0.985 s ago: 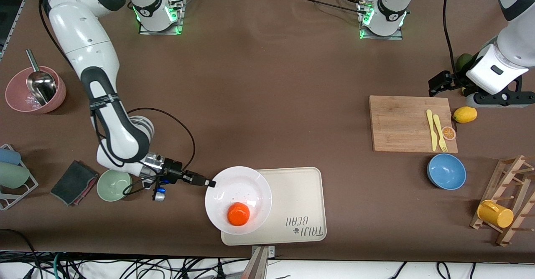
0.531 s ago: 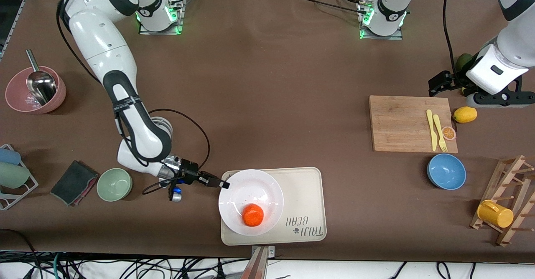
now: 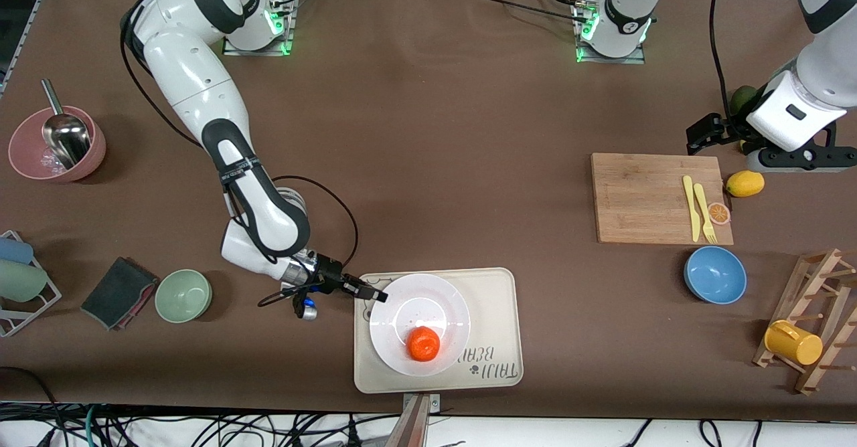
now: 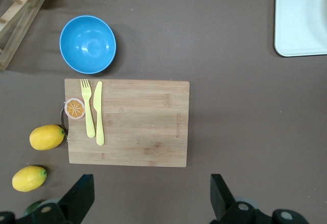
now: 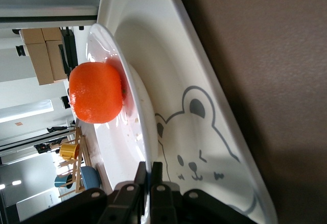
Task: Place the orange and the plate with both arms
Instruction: 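Open the right gripper and pull it back from the plate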
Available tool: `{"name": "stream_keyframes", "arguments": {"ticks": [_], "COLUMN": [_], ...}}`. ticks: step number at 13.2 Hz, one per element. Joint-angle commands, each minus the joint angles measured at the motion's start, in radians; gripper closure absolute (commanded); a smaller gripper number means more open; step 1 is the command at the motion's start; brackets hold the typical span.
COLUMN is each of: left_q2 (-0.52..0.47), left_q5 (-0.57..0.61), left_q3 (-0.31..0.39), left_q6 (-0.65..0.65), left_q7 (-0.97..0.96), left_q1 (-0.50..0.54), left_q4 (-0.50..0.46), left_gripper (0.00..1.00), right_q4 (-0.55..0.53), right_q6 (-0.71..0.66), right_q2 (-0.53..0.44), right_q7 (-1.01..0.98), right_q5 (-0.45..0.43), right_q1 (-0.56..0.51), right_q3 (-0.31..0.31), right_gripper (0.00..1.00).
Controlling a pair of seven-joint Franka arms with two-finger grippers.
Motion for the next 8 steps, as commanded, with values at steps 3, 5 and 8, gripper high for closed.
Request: {"name": "stream_keyframes", "arguments": {"ticks": [3, 5, 8], "left_q2": [0.010, 0.010, 0.010], "left_q5": [0.016, 0.016, 0.016], "left_q3": [0.003, 0.003, 0.003], "left_q6": [-0.025, -0.025, -0.025], "left_q7": [0.009, 0.009, 0.007], "left_q1": [-0.005, -0.005, -0.005], "left_q4": [0.029, 0.029, 0.029], "left_gripper": [0.00, 0.00, 0.00], "right_q4": [0.051, 0.051, 0.052], "right_q6": [0.011, 0.010, 0.003], "right_q2": [0.029, 0.021, 0.003], "right_q7": [0.006, 0.004, -0.004], "right_q5": [0.016, 0.015, 0.006], "right_q1": [0.009, 0.005, -0.002], "right_q3": [0.006, 0.005, 0.000], "right_gripper": [0.54, 0.00, 0.00]}}
